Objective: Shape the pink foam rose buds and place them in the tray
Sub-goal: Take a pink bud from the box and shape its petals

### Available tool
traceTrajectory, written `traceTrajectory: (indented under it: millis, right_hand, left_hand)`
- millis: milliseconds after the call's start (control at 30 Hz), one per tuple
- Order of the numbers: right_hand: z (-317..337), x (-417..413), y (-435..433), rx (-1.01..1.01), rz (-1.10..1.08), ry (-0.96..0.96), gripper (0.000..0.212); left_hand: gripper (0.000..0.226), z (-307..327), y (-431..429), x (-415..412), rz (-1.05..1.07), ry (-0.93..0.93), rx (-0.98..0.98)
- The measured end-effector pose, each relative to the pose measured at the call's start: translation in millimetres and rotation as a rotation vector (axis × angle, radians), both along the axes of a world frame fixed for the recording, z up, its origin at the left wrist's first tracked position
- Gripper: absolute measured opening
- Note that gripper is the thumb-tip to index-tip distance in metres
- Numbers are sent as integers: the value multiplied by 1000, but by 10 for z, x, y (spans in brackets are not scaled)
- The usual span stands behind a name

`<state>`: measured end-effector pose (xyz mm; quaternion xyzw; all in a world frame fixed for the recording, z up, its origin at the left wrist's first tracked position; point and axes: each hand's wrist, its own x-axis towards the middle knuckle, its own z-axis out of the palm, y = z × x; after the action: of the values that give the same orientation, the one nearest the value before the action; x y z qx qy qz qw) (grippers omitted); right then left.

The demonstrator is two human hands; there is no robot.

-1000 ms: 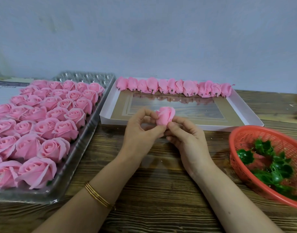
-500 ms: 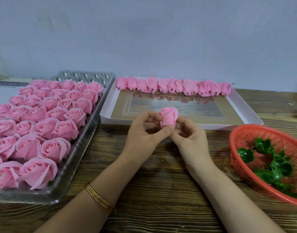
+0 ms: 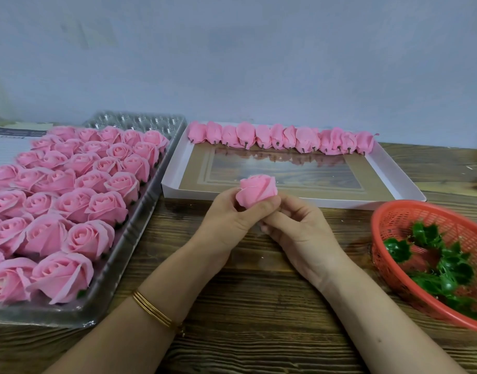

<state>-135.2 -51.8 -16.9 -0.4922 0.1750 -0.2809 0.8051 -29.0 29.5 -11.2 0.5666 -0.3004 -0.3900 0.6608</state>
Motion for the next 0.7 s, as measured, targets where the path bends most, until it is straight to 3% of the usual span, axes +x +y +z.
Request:
traceTrajectory:
  millis: [167,333,467,567,700]
  right_hand:
    - [32,-44,-20,88,165,-19,31]
    - [69,-37,-12,157,184,-30,57]
    - [103,-57,-19,142,216,-21,51]
    - [112,-57,-26,128,239,7,57]
    - [97,-48,-35,141,247,22,48]
  left_hand:
    - [48,28,32,3,-110,-4,12]
    - [43,33,43,11,-174,13,-11]
    - [40,80,70,-8,-180,14,-39]
    - [42,102,75,-23,-170,21,-62]
    - [17,112,76,-29,-209,39,-92]
